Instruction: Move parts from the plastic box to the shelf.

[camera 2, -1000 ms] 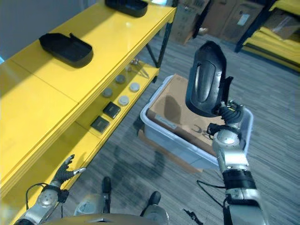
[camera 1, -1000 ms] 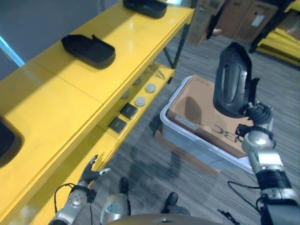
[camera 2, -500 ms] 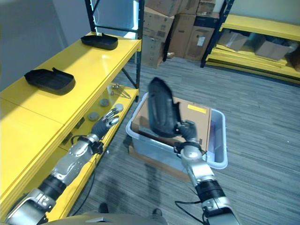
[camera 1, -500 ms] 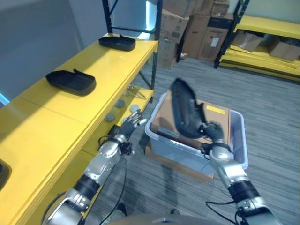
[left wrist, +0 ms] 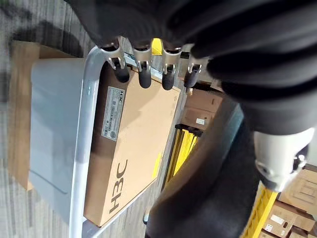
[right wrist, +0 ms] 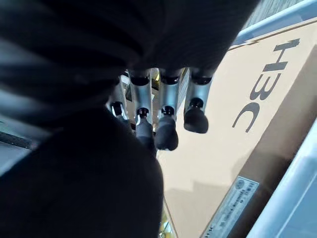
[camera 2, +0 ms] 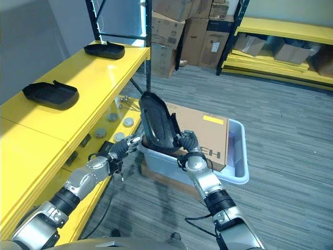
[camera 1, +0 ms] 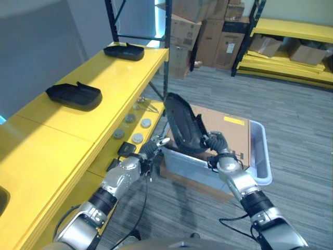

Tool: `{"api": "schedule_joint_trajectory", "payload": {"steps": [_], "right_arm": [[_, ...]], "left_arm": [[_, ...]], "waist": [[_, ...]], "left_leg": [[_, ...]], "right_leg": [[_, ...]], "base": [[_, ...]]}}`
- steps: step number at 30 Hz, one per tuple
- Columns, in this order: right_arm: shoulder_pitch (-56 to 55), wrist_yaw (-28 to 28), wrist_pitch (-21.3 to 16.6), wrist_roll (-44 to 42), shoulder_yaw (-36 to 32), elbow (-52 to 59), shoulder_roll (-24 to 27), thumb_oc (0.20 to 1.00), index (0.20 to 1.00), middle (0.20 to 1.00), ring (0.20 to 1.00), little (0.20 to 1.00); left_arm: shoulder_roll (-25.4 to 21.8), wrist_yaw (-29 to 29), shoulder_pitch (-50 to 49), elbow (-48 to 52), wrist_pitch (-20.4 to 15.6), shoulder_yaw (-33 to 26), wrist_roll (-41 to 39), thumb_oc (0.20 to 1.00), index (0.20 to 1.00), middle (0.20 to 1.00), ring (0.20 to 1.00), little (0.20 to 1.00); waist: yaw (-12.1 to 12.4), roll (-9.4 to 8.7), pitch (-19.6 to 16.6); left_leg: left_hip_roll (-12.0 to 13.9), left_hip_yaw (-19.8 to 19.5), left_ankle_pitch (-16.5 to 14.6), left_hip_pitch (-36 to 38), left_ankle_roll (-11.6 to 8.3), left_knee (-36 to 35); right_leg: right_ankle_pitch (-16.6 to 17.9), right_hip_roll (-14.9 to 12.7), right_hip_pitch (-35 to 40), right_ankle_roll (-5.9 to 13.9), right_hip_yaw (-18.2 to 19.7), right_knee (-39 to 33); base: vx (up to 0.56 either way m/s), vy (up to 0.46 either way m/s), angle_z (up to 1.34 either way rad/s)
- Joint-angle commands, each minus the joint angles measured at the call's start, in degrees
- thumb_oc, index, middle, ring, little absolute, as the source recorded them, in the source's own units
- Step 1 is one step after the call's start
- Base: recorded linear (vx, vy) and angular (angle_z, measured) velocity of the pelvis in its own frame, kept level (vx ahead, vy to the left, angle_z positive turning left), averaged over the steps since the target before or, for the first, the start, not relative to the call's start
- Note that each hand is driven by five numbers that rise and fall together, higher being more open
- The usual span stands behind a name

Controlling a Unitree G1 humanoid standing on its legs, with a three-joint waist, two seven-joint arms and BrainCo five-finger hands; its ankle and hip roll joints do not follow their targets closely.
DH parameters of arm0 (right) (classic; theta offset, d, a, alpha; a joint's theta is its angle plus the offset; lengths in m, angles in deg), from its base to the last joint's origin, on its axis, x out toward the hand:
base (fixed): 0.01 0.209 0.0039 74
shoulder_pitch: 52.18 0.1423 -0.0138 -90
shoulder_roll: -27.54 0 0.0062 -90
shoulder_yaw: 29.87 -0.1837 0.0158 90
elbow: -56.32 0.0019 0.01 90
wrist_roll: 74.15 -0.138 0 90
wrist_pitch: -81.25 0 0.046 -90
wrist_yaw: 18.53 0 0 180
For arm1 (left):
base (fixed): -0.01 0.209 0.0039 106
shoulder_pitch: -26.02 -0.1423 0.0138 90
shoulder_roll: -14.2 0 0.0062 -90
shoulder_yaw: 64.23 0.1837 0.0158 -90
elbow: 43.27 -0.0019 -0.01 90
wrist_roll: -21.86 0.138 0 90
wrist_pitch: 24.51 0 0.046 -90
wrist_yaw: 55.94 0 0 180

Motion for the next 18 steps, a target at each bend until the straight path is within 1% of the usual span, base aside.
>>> {"api": "schedule_joint_trajectory", "payload": {"steps": [1, 8, 14, 18], "right_arm": [[7.18, -2.41, -2.57, 4.79, 1.64, -0.93, 0.36, 0.200, 0.200, 0.200, 0.200, 0.200], [6.73, -6.29, -1.71, 7.98, 5.05, -1.15, -0.65, 0.200, 0.200, 0.200, 0.200, 0.200], [5.45, -12.30, -1.88, 12.03, 8.31, 0.95, -0.50, 0.200, 0.200, 0.200, 0.200, 0.200], [4.82, -13.41, -2.36, 11.98, 9.51, 2.04, -0.11, 0.200, 0.200, 0.200, 0.200, 0.200]], "left_arm": [[0.66, 0.74, 4.49, -1.57, -1.30, 0.75, -0.84, 1.000, 1.000, 1.000, 1.000, 1.000], [0.44, 0.83, 5.27, -0.58, 0.25, -0.38, -0.64, 1.000, 1.000, 1.000, 1.000, 1.000], [-0.22, 1.45, 4.48, -0.79, 0.71, -1.28, 1.12, 1.000, 1.000, 1.000, 1.000, 1.000], [-0.80, 2.63, 4.02, -0.85, 1.17, -1.61, 2.25, 1.000, 1.000, 1.000, 1.000, 1.000]], "waist": [[1.22, -0.64, -2.03], [1.57, -0.40, -2.15], [1.67, -0.19, -1.95], [1.76, -0.07, -1.80]], "left_leg": [[1.57, -1.10, -4.40, -0.60, -0.46, 4.36], [1.40, -1.44, -4.32, -0.67, -0.49, 4.24], [1.33, -1.75, -4.23, -0.66, -0.62, 4.13], [1.29, -1.83, -4.11, -0.48, -0.74, 3.91]], "right_leg": [[-2.97, -2.10, 0.11, 3.26, 0.74, 2.21], [-3.08, -1.93, 0.25, 3.12, 0.57, 2.15], [-3.18, -1.89, 0.37, 3.08, 0.48, 2.15], [-3.13, -1.85, 0.59, 3.14, 0.26, 1.99]], "base": [[0.00, 0.000, 0.00], [0.00, 0.000, 0.00], [0.00, 0.000, 0.00], [0.00, 0.000, 0.00]]}}
